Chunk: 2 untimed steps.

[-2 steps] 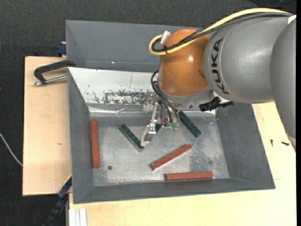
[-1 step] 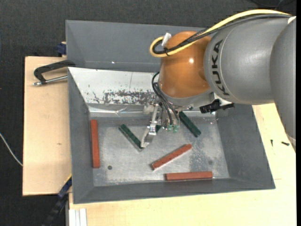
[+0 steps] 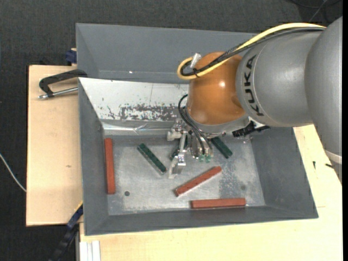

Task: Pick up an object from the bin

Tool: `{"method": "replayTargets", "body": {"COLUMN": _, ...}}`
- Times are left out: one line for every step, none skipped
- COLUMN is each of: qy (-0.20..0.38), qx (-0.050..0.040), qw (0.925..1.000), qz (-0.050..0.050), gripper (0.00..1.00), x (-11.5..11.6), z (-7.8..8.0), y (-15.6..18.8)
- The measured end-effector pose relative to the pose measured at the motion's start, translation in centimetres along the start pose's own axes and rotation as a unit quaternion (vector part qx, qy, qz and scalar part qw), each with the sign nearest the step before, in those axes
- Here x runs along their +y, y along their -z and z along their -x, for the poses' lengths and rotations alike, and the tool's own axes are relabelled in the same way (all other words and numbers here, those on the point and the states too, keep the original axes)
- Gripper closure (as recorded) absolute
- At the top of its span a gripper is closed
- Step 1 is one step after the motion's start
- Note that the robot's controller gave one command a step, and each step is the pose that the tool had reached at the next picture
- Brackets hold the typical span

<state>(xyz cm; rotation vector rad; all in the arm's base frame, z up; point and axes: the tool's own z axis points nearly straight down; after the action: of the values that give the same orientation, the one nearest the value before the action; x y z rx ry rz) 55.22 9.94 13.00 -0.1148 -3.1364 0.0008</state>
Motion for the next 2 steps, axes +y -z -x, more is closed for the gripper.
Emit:
{"method": "replayTargets", "body": {"qy": -0.025, "qx": 0.0015, "qw": 0.9997, "qz": 0.003, "gripper": 1.00, "x": 0.37, "z": 2.20, "y": -5.20}}
{"method": "replayTargets", "body": {"qy": -0.025, "qx": 0.0007, "qw": 0.9997, "qz": 0.003, "gripper": 1.00, "x": 0.37, "z": 2.23, "y": -5.19}}
